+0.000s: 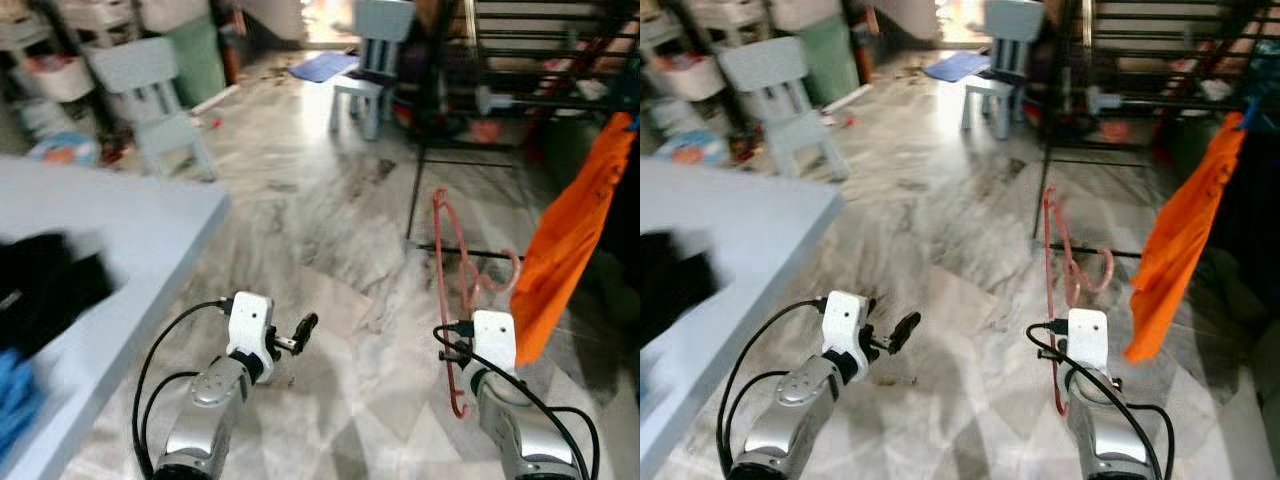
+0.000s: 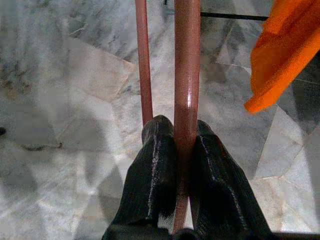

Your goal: Hang hanger

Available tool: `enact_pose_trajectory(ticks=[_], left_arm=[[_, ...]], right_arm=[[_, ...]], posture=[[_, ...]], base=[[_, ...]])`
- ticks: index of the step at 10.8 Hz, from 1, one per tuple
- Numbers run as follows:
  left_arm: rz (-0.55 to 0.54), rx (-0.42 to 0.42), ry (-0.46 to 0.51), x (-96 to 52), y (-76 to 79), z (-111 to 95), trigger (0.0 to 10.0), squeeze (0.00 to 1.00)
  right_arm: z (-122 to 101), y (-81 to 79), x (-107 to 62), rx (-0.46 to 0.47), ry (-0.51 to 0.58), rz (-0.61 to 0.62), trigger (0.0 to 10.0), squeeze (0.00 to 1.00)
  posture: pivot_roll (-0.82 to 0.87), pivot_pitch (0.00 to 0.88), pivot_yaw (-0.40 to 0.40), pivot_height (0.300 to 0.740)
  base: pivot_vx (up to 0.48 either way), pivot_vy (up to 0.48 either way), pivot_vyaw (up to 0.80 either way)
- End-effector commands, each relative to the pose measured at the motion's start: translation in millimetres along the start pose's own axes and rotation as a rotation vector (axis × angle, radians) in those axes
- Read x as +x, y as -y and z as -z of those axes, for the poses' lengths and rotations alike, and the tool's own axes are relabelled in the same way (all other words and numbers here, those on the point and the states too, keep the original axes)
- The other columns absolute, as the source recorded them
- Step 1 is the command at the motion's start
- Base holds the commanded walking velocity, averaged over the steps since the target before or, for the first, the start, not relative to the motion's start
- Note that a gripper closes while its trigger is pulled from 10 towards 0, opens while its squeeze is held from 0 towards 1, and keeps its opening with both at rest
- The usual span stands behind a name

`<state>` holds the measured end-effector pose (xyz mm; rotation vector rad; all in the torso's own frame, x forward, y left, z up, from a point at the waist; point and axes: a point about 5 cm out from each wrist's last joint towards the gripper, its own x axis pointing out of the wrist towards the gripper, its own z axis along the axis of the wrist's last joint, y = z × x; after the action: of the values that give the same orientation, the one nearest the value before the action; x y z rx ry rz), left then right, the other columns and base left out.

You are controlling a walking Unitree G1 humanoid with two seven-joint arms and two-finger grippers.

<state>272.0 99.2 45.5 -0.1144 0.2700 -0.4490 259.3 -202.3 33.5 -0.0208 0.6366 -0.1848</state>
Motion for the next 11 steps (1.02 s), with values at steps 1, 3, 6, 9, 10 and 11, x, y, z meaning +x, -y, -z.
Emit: enact_pose_trajectory(ticks=[1, 3, 6, 9, 10, 11], left_arm=[[0.009, 0.008, -0.005, 3.9, 7.2, 1, 10.0, 0.0], [0.004, 0.017, -0.024, 6.1, 7.4, 3, 10.0, 0.0], [0.005, 0.006, -0.03, 9.2, 5.2, 1, 10.0, 0.0], [0.015, 0.009, -0.033, 12.9, 6.6, 2, 10.0, 0.0], [0.014, 0.008, -0.036, 13.7, 5.9, 3, 10.0, 0.0], [0.005, 0.007, -0.035, 14.6, 4.4, 3, 10.0, 0.0]], right_arm=[[-5, 7.3, 0.6, -0.016, 0.01, 0.016, 10.0, 0.0], [-11, 6.0, 2.7, -0.02, 0.018, 0.012, 10.0, 0.0], [-11, 3.7, 4.4, -0.016, 0.02, 0.012, 10.0, 0.0], [-6, 2.5, 5.4, -0.011, 0.018, 0.02, 10.0, 0.0], [-6, 2.6, 6.4, -0.014, 0.019, 0.02, 10.0, 0.0], [-6, 3.5, 8.0, -0.023, 0.017, 0.022, 10.0, 0.0]], posture=[[-0.1, 0.052, 0.008, 0.74], [-0.1, 0.043, 0.008, 0.74], [-0.1, 0.027, 0.015, 0.74], [-0.1, 0.0, 0.02, 0.74], [-0.1, 0.0, 0.02, 0.74], [-0.09, 0.0, 0.006, 0.74]], base=[[0.469, 0.0, 0.0], [0.399, -0.154, 0.0], [0.284, -0.384, 0.0], [0.27, -0.395, 0.0], [0.277, -0.39, 0.0], [0.277, -0.39, 0.0]])
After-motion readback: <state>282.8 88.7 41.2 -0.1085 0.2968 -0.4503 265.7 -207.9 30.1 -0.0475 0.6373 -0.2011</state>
